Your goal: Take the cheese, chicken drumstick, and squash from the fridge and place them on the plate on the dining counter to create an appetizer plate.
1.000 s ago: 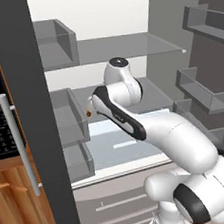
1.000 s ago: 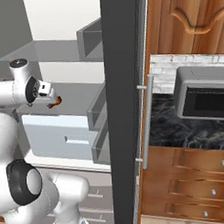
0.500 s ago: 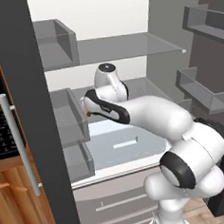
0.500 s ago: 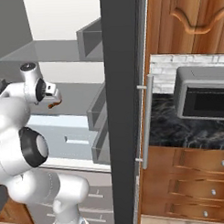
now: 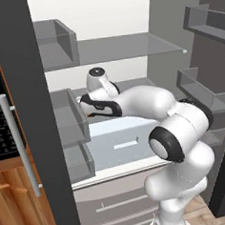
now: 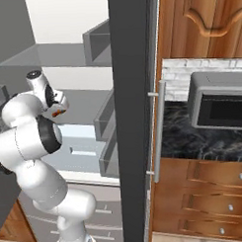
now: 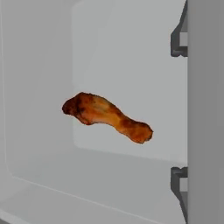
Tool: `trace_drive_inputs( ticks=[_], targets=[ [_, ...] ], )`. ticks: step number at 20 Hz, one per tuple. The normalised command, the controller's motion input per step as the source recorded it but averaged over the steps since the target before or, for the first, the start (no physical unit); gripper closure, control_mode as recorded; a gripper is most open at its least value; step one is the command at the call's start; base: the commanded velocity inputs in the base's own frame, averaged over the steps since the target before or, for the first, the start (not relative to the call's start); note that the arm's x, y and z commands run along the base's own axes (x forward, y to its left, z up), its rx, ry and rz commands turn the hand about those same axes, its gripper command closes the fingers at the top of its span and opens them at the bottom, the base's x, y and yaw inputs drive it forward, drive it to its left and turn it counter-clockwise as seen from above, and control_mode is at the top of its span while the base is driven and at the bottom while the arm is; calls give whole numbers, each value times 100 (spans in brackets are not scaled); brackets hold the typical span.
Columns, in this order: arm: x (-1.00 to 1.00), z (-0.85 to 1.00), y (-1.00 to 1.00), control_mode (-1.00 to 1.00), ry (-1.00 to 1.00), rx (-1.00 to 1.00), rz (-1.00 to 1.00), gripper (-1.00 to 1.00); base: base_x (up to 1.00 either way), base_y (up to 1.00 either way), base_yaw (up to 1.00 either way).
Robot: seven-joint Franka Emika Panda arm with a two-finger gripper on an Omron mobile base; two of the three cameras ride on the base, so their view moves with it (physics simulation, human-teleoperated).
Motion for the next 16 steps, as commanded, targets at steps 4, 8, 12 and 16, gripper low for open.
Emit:
trace_drive_inputs(
  ticks=[4,8,12,16],
  targets=[
    [55,-32,0,-100,0,-6,-11,-100,0,0,0],
    [63,-21,10,-100,0,-3,-9,-100,0,0,0],
    [62,-23,12,-100,0,-2,-8,-100,0,0,0],
    [62,-31,10,-100,0,-2,-8,-100,0,0,0]
  ],
)
